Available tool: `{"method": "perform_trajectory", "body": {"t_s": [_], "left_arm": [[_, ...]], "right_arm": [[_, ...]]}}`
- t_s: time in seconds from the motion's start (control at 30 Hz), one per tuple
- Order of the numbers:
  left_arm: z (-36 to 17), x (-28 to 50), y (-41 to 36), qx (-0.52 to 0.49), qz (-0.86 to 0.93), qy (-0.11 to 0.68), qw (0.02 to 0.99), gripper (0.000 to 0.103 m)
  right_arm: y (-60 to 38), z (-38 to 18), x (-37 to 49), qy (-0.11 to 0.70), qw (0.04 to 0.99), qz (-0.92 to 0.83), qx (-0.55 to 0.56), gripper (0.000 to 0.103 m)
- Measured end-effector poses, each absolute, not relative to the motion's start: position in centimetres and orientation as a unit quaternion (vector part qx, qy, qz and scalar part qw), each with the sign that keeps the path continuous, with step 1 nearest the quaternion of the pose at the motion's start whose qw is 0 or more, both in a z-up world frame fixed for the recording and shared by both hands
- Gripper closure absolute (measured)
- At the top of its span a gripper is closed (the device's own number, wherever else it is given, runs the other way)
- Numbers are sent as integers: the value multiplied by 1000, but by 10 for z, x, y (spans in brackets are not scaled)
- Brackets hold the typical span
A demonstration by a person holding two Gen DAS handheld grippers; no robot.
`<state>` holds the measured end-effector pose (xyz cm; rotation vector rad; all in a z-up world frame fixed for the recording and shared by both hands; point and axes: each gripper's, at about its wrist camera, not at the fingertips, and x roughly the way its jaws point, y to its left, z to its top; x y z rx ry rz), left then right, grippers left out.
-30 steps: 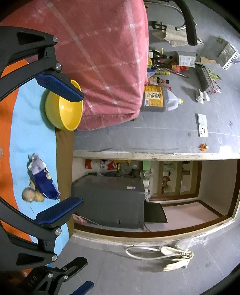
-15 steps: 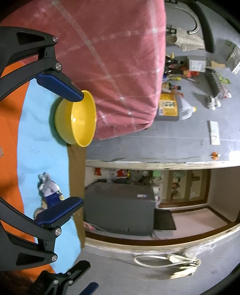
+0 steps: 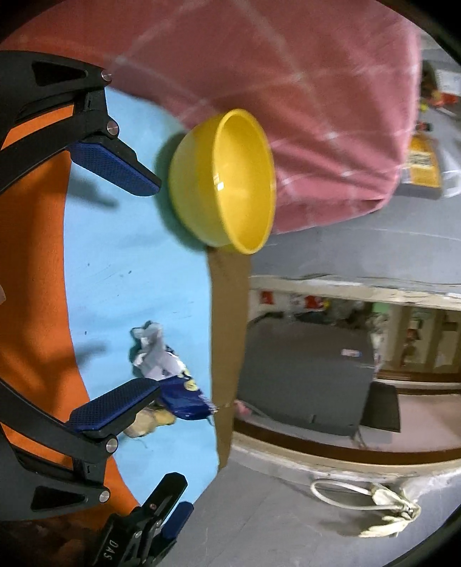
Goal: Collect trash
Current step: 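Grasp the white wrapper with the left tool while the right tool grasps the tan scrap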
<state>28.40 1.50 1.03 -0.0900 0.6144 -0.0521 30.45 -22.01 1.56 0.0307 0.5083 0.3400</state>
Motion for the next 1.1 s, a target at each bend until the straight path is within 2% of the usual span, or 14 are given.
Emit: {"method": "perform_trajectory", "body": {"t_s": [0.2, 0.33, 0.4, 0.5, 0.67, 0.8, 0.97, 1.1], "left_arm": [[-1, 297, 16, -58, -59, 345, 935, 4], [-8, 306, 15, -61, -81, 370, 923, 18], [-11, 309, 15, -62, -90, 381, 918, 25], [-14, 316, 14, -62, -102, 391, 912, 34], [-11, 325, 12, -59, -125, 395, 908, 43], [-10, 330, 5, -46, -139, 401, 904, 61], [-10, 333, -5, -32, -155, 406, 900, 78], [-12, 334, -10, -22, -160, 406, 899, 90]], "right_arm": [[-210, 8, 316, 298, 935, 192, -6, 0], [-199, 2, 320, 323, 922, 213, -31, 11], [-196, -2, 322, 335, 915, 221, -40, 25], [-192, -6, 324, 351, 906, 231, -49, 31], [-186, -12, 330, 379, 891, 245, -60, 43], [-182, -18, 336, 402, 876, 258, -64, 51], [-179, -20, 336, 408, 871, 267, -67, 54], [-176, -21, 334, 409, 865, 280, -74, 71]]}}
